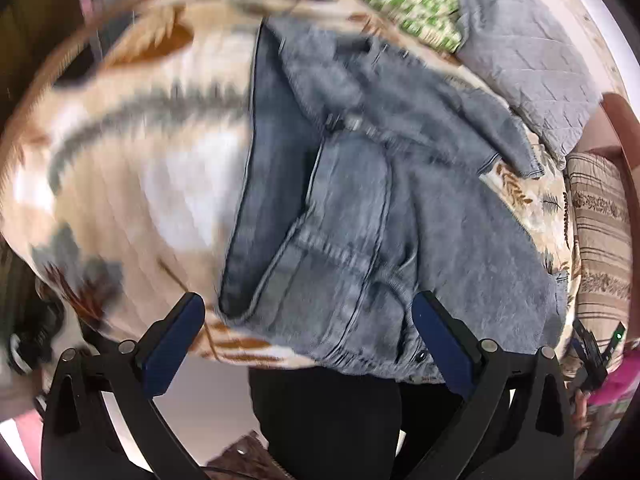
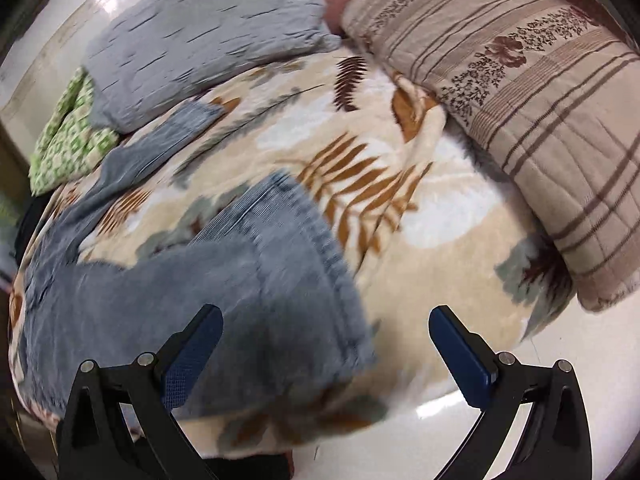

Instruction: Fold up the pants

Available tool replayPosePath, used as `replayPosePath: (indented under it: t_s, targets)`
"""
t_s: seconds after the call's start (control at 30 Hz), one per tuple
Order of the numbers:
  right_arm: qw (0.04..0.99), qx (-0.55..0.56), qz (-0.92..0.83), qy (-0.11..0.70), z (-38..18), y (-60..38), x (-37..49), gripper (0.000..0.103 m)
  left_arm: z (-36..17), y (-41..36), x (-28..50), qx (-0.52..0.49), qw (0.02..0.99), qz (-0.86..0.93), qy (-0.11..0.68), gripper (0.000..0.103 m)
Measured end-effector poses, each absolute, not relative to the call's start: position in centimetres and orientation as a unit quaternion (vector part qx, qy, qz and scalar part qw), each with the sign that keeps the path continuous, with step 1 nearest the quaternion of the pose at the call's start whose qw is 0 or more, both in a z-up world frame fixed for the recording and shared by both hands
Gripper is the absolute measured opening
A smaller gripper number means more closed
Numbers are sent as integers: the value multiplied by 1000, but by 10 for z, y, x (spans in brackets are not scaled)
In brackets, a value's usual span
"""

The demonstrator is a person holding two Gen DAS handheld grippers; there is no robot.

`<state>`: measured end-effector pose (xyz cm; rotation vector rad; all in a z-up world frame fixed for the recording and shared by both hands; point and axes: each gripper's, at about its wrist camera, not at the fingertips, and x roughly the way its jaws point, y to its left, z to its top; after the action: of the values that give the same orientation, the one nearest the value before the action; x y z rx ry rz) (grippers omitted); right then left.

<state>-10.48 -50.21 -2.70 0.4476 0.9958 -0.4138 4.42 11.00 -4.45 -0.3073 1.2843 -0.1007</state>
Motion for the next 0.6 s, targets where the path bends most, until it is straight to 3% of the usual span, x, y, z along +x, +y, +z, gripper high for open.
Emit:
replayPosePath:
  t_s: [0.37,0.4,0.43,0.47,0.5,0.53,0.6]
  targets:
    - [814,197,-171,519,-69,-525,-19,102,-90,94,44,-251,728,-84,632,103]
    - [815,189,-167,522,-72,-523,-14,100,-89,94,44,-261,729,-84,628,94]
    - [825,183,-148,514,-70,-520,-11,77,-88,93,45,-263,729,-82,627,82]
    - [832,190,-124,507,-67,-518,-9,28,-85,93,46,-262,731,-81,625,73]
    - [833,197,-109,505,-64,-518,-8,10,-80,94,46,-263,734,-83,621,57]
    - [832,205,-95,507,-60,-518,-6,11,-74,94,47,-264,738,-86,615,45]
    - [849,195,-79,485,-40,-518,-6,11,-65,93,50,-254,750,-87,605,39]
